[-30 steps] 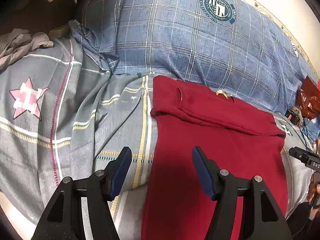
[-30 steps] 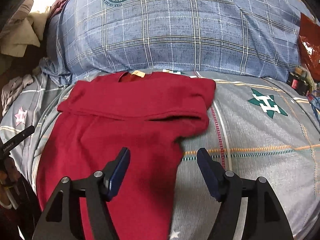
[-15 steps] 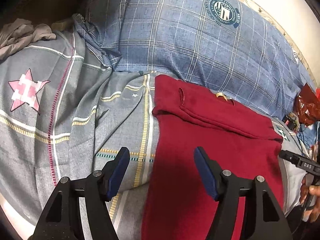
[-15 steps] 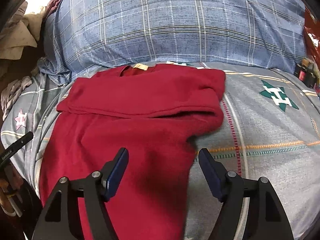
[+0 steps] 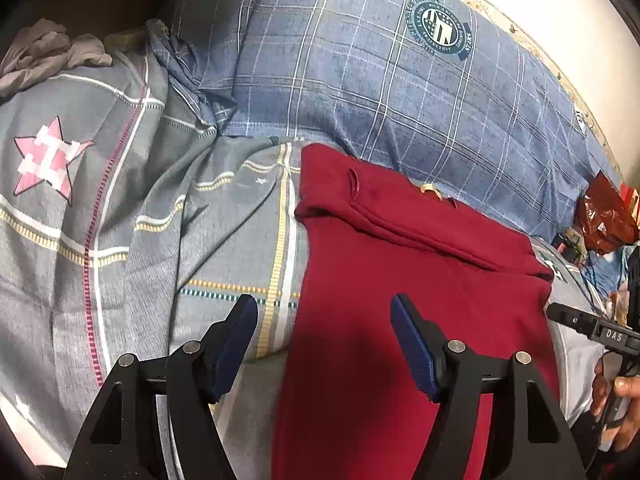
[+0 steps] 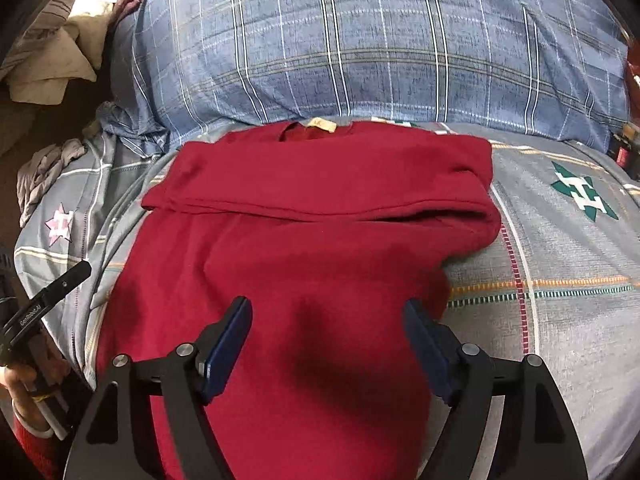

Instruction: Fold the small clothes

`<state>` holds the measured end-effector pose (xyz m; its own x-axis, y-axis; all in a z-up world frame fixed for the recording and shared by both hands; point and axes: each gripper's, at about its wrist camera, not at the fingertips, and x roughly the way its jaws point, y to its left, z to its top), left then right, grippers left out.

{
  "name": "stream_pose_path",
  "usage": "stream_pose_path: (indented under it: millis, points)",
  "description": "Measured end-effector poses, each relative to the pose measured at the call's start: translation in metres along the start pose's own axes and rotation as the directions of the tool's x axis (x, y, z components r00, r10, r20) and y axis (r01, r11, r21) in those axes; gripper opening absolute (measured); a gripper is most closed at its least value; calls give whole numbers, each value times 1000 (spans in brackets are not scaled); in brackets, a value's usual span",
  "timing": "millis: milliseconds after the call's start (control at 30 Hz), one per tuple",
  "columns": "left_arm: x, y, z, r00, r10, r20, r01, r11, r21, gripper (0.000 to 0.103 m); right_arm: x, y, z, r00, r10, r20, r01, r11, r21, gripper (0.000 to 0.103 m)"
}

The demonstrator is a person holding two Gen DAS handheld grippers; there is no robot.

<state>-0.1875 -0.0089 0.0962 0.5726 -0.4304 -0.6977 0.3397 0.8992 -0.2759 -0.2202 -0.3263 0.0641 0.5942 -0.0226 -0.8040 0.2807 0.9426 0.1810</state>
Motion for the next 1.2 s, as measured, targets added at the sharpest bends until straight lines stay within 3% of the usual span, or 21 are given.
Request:
stream_pose_path:
  millis: [267,500,633,833,1000,1200]
  points:
    - [-12,-7,-12,999,28,19,-29,999,39,69,-4,-1,2,1000,-3,3,3,1000,28,82]
    - [-12,-16,-20,1000,3,-6,-2,997,82,69,5,12,0,1000,23,-8,-22,998,63,83]
    - [-16,-14,-18,1000,-18,10,17,994,109,69,-4,24,1,1000,-6,16,5,999,47,83]
    - [-6,0,-13,1000,-15,-9,15,999,49,69,-34,34,8,995,-51,81,52,999,-13,82]
    - [10,-15,2,998,-43,-50,47,994,98,69,-41,9,27,986,-104,128,105,994,-5,82]
    - [44,-39,48,997,-52,-55,60,984,167,69,-26,-67,70,978,-138,154,111,979,173,83]
